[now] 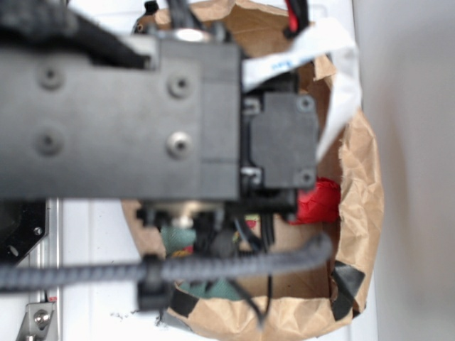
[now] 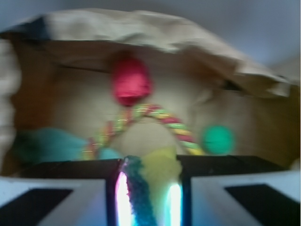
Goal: Grab the green sponge.
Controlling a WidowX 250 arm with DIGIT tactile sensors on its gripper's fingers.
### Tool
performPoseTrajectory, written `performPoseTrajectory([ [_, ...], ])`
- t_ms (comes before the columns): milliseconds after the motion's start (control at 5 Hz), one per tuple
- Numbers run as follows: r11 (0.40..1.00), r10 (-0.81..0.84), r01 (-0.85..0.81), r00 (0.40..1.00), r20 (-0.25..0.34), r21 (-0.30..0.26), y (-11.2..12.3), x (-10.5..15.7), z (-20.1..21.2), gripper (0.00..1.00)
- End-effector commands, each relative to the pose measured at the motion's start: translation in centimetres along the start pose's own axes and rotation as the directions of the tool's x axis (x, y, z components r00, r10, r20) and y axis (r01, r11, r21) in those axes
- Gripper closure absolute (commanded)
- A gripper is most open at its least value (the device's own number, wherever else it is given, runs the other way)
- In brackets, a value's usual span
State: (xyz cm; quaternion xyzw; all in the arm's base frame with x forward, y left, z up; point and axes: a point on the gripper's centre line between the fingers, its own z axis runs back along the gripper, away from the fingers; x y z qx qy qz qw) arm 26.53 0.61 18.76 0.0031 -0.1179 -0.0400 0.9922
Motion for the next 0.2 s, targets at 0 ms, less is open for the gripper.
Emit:
performPoseTrajectory([
  [0, 0.995, 0.091, -0.088, 0.993, 0.074, -0.036, 1.30, 1.04, 2.17, 1.00],
])
